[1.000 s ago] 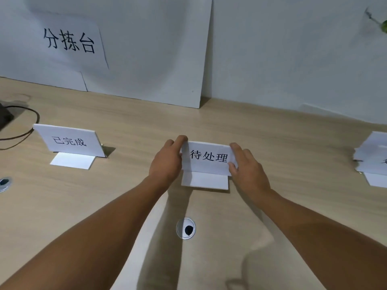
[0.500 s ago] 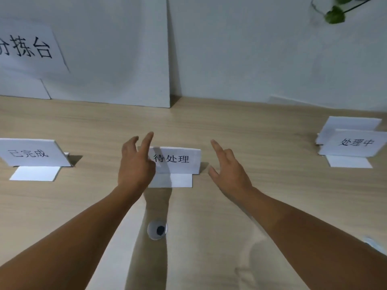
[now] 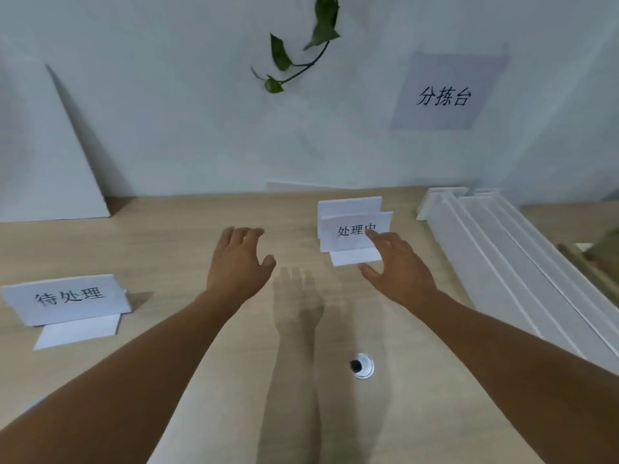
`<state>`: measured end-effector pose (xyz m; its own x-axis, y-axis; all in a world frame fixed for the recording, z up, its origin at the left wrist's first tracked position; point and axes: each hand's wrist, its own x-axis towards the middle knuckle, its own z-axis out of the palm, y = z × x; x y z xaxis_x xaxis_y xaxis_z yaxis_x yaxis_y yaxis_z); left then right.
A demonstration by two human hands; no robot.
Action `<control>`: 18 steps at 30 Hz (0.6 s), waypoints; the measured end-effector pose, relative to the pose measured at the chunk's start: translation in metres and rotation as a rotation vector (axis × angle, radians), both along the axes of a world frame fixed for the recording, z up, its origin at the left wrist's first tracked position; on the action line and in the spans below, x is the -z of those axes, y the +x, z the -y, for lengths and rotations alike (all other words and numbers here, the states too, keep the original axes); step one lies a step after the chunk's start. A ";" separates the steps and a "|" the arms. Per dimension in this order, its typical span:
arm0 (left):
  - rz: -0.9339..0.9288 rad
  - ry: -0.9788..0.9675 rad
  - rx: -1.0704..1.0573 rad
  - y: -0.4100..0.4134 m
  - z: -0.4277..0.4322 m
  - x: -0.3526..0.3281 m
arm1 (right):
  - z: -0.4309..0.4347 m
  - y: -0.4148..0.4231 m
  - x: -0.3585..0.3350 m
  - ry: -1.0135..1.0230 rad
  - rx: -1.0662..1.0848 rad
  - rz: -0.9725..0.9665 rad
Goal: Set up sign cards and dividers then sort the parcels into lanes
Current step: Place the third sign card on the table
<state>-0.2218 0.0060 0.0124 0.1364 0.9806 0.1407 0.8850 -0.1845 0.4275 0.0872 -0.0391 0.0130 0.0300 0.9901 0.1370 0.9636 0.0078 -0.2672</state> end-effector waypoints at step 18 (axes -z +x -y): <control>0.137 -0.165 -0.120 0.208 -0.134 0.096 | -0.162 0.157 0.093 -0.067 0.005 -0.205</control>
<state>-0.0142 0.1402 -0.0838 0.0083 0.9999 -0.0139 0.8279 0.0009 0.5609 0.2440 0.1228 -0.0797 0.0556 0.9966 0.0612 0.8889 -0.0215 -0.4575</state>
